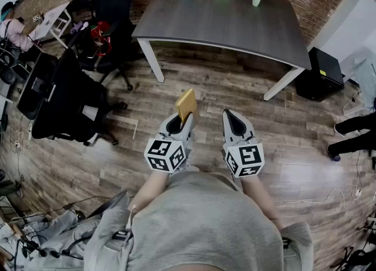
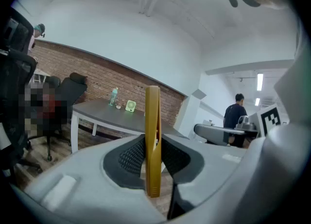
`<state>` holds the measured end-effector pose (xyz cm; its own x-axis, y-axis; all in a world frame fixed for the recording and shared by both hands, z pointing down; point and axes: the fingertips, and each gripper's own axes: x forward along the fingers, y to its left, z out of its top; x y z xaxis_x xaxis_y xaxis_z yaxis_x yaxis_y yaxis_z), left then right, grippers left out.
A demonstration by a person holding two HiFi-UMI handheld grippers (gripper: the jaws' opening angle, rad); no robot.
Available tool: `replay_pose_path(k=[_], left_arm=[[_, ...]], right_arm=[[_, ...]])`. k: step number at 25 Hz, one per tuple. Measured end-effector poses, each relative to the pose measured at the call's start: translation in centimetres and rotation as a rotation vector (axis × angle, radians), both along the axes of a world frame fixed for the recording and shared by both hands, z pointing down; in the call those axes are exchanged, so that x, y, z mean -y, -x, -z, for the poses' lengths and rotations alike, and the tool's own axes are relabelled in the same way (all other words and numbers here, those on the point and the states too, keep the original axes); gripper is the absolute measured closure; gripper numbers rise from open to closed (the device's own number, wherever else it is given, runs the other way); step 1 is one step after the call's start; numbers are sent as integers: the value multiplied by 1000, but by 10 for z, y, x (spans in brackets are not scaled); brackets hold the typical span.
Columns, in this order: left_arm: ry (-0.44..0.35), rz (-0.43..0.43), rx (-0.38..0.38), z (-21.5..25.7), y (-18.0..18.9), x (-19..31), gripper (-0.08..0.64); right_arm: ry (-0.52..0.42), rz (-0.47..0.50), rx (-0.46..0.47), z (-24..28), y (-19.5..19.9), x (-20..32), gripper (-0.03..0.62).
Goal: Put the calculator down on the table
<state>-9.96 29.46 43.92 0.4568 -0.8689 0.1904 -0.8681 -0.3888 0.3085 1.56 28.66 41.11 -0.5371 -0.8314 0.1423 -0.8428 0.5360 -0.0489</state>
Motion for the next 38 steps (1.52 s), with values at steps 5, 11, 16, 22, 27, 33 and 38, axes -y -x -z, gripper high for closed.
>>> replay_pose_path(k=[5, 11, 16, 22, 27, 33, 38], left_arm=[[16, -1, -15, -1, -2, -7, 476], [18, -14, -18, 0, 12, -6, 476], [14, -37, -26, -1, 27, -4, 476], [8, -62, -19, -2, 49, -5, 476], [6, -65, -26, -4, 65, -7, 476], [7, -79, -26, -7, 70, -6, 476], [13, -77, -34, -13, 74, 2, 476]], right_arm=[[1, 8, -10, 1, -1, -10, 591], [4, 11, -17, 1, 15, -12, 591], [61, 56, 24, -7, 42, -14, 589], [61, 47, 17, -11, 68, -20, 589], [59, 50, -2, -14, 85, -24, 589], [40, 39, -9, -9, 94, -24, 589], [30, 21, -11, -12, 97, -19, 589]])
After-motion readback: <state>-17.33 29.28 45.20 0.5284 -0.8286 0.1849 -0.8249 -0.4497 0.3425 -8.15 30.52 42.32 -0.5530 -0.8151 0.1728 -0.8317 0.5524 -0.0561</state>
